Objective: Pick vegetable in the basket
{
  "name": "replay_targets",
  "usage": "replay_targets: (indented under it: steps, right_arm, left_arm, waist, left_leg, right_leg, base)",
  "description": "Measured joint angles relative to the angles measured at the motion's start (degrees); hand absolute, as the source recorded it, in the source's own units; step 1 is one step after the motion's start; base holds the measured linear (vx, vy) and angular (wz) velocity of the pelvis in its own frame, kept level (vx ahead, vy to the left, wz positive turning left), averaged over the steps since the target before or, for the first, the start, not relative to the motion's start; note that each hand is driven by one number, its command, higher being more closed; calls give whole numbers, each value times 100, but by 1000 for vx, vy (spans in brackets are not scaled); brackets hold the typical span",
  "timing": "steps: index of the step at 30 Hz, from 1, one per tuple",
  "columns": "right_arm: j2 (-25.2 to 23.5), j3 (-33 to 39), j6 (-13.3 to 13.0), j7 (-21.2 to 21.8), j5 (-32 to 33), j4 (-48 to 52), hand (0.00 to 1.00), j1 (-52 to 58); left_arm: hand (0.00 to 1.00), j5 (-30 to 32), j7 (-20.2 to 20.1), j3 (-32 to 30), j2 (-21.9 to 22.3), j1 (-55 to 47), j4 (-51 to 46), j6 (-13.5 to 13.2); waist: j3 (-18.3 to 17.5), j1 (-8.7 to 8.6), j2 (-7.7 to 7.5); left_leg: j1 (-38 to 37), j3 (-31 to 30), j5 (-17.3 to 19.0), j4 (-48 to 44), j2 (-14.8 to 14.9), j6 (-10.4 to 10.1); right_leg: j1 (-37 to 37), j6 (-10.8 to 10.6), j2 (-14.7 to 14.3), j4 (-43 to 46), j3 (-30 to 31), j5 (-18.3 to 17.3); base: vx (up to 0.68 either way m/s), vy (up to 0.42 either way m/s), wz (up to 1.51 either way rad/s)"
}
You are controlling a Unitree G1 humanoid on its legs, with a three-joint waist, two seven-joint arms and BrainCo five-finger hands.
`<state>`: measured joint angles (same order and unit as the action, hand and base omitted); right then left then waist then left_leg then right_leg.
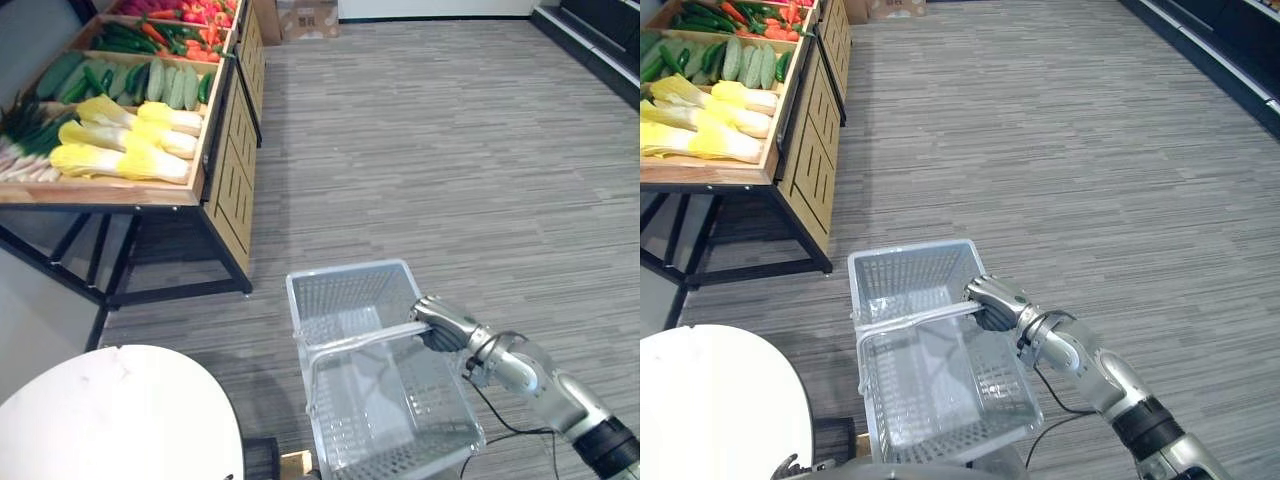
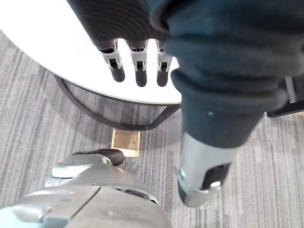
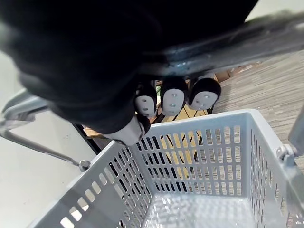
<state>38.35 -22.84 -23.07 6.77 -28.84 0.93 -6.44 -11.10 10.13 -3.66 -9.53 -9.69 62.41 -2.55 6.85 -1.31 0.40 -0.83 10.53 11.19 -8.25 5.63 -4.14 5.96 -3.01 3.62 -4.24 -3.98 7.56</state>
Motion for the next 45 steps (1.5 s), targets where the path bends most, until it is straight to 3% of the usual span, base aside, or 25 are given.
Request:
replay_targets:
  steps: [7,13,16,18,20,21,22,23,24,25,28,30,31,32,33,34,35,36,38,40,41,42,43,44,45]
  right_arm:
    - [-11,732,-11,-59,21,-26,100,759]
    - [-11,890,41,-256,12,-390,100,1016]
    - [-103,896,41,-255,12,-420,100,1085]
    - [-190,896,37,-256,16,-418,100,1136]
    - [-267,890,31,-256,20,-401,100,1138]
    - [-326,902,25,-279,22,-374,100,1121]
    - [-346,905,38,-281,22,-410,100,1120]
    - [-351,905,89,-280,22,-419,100,1153]
    - [-366,923,132,-280,19,-419,100,1152]
    - [-376,954,139,-280,13,-419,100,1152]
    - [-450,1190,196,-303,8,-490,100,1022]
    - [-477,1186,246,-370,8,-667,100,844]
    - [-481,1176,281,-398,-6,-809,100,690]
    - [-454,1165,296,-424,-39,-955,100,502]
    - [-447,1162,304,-429,-46,-981,100,375]
    - [-480,1183,318,-499,-56,-1092,100,227]
    - [-551,1116,339,-506,-60,-1249,100,211]
    - [-554,1074,338,-504,-60,-1262,100,209]
    - [-579,928,300,-498,-69,-1244,100,65]
    - [-583,890,265,-480,-113,-1230,100,115]
    - [-592,883,263,-433,-114,-1214,100,117]
    - [-608,886,269,-383,-114,-1212,100,155]
    - [-609,876,283,-338,-159,-1214,100,263]
    - [-625,850,284,-282,-200,-1213,100,360]
    - [-620,825,282,-239,-259,-1215,100,418]
  left_arm:
    - [0,95,72,2,45,-132,-26,-5]
    - [0,119,75,166,33,-156,-30,-13]
    - [0,117,92,162,18,-176,-39,-12]
    - [0,118,96,162,22,-229,-42,-7]
    - [0,128,97,152,34,-351,-40,-8]
    - [0,173,90,121,-20,-431,-35,-10]
    - [0,232,87,111,-25,-431,-32,0]
    - [0,256,82,114,-2,-454,-29,5]
    - [0,264,79,106,26,-485,-33,4]
    - [0,281,71,107,42,-519,-41,2]
    - [0,353,-4,83,96,-690,-91,-4]
    - [0,473,-45,-40,143,-839,-92,2]
    - [0,506,-47,-124,209,-920,-88,7]
    - [0,506,-51,-126,297,-1037,-73,-4]
    - [0,505,-48,-131,334,-1110,-101,-25]
    - [0,509,-45,-149,328,-1148,-54,-33]
    - [0,518,-53,-158,338,-1226,-34,-3]
    - [0,521,-59,-157,347,-1264,-33,-3]
    - [0,522,-125,-161,352,-1284,-34,7]
    - [0,523,-155,-171,292,-1237,-33,25]
    - [0,542,-164,-196,240,-1214,-72,12]
    - [0,579,-166,-222,183,-1123,-104,11]
    - [0,600,-172,-203,4,-992,-123,23]
    - [0,616,-174,-138,-105,-968,-226,20]
    - [0,616,-187,-15,-199,-858,-345,20]
  waist:
    - [-21,13,26]
    - [-99,-23,8]
    - [-113,-3,13]
    - [-108,-2,87]
    - [-101,44,272]
    - [-91,6,153]
    - [-76,20,146]
    - [-61,73,109]
    - [-22,170,69]
    - [30,168,12]
    - [166,183,101]
    - [197,273,144]
    - [206,348,168]
    - [192,464,303]
    - [264,510,422]
    - [448,510,498]
    - [428,648,423]
    - [419,678,397]
    - [356,702,250]
    - [239,670,69]
    - [207,659,-10]
    - [180,588,-141]
    - [112,470,-300]
    - [12,424,-505]
    - [-126,414,-516]
  left_leg:
    - [-227,-32,53,9,-40,30]
    - [-303,-25,57,53,15,37]
    - [-310,-20,195,-64,153,-30]
    - [-131,-24,495,-539,400,-39]
    - [-78,13,636,-813,660,83]
    - [226,-73,589,-1711,676,342]
    - [502,-129,481,-2264,717,534]
    - [921,-210,65,-3113,756,924]
    - [1170,-319,-441,-3558,728,890]
    - [1261,-404,-601,-3708,670,838]
    - [1586,-500,-101,-3490,169,426]
    - [1603,-486,-96,-2358,-140,288]
    - [1561,-502,-261,-1324,-284,213]
    - [1553,-632,-478,-354,-220,160]
    - [1558,-796,-523,-105,-99,51]
    - [1605,-1029,-1020,-227,70,-119]
    - [1591,-1075,-1139,-424,55,-88]
    - [1598,-1079,-1144,-508,35,-81]
    - [1631,-889,-1164,-600,-97,-27]
    - [1541,-651,-1044,-382,-359,205]
    - [1470,-544,-937,-330,-491,378]
    - [1373,-489,-815,-383,-706,551]
    - [1177,-492,-645,-473,-987,737]
    - [1147,-481,-498,-637,-1171,846]
    - [1052,-464,-309,-740,-1295,865]
  right_leg:
    - [-242,-43,10,-114,41,30]
    - [-244,-31,5,-178,-76,-24]
    - [-253,11,-81,-44,-220,-52]
    - [-189,189,-248,275,-274,-183]
    - [17,325,-428,1017,-406,-483]
    - [264,388,-327,1807,-517,-1164]
    - [289,401,-312,1936,-529,-1257]
    - [239,456,-292,1972,-522,-1308]
    - [74,496,-242,1907,-491,-1335]
    - [10,506,-215,1846,-485,-1342]
    - [-146,513,-68,1660,-476,-1345]
    - [-248,517,-64,1388,-452,-1343]
    - [-345,517,-113,1093,-423,-1342]
    - [-399,536,-377,1006,-315,-1325]
    - [-262,651,-493,1411,-233,-1414]
    - [-228,645,-641,1885,-179,-1646]
    - [-238,628,-649,2051,-109,-1810]
    - [-232,619,-639,2078,-67,-1861]
    - [10,566,-474,2329,179,-2059]
    - [77,353,-226,2388,402,-2171]
    - [266,262,-112,3057,483,-2306]
    - [506,116,112,4403,548,-2456]
    - [592,-199,353,5773,628,-2145]
    - [564,-311,494,6116,661,-1603]
    - [587,-323,650,6306,661,-1346]
  base:
    - [-7,19,-3]
    - [-81,-23,-7]
    - [-53,-41,-5]
    - [-52,-73,-11]
    - [6,-97,-10]
    - [41,-116,9]
    - [43,-168,12]
    - [30,-212,0]
    - [71,-184,2]
    - [89,-132,12]
    - [47,-67,13]
    - [42,-11,-6]
    - [164,-15,-21]
    - [152,-16,-26]
    - [232,42,-20]
    - [191,107,-24]
    - [219,123,-19]
    - [178,120,-36]
    - [175,141,-48]
    - [266,211,-50]
    - [280,192,-21]
    - [275,150,16]
    - [361,163,39]
    - [442,155,29]
    - [332,104,7]
